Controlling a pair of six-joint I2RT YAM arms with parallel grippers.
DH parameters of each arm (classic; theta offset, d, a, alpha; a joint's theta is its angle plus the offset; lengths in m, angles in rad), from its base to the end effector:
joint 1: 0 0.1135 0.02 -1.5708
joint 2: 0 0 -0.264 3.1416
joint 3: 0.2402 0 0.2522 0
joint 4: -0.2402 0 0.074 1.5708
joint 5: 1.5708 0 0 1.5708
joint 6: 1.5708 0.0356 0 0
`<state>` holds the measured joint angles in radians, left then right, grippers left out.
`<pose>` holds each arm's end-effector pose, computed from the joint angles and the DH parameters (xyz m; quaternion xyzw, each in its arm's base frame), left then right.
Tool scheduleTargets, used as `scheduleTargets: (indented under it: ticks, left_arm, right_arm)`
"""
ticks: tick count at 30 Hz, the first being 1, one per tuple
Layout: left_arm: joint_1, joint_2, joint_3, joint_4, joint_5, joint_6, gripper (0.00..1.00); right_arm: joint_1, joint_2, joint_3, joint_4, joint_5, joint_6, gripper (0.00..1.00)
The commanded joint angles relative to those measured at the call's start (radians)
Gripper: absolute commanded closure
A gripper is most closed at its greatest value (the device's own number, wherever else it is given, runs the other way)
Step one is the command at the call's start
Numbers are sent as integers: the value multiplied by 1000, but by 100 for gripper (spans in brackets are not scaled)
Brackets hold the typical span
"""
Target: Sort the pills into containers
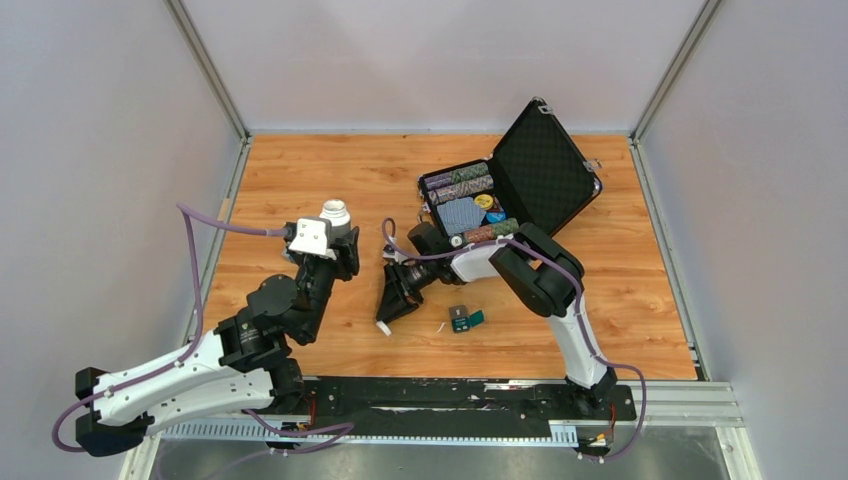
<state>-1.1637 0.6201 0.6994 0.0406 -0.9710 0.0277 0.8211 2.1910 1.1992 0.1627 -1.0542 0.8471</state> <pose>0.0816 -0.1151 0.3574 0.0402 0.6816 -0.0950 0.7244 0.2632 0.3282 0.0886 0.1718 -0.8078 -0.5470 0.1368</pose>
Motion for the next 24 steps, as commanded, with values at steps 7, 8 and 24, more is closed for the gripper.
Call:
scheduleTargets:
  ticks: [7, 8, 24]
  left_arm:
    - [-2, -14, 31, 27, -13, -19, 100]
    - [-2, -15, 31, 27, -16, -18, 100]
    - [-2, -51, 32, 30, -26, 15, 100]
  right_arm:
    - [-1, -91, -8, -72, 140, -49, 41]
    - [0, -111, -13, -92, 169, -59, 38]
    - [214, -295, 74, -485, 846, -194, 29]
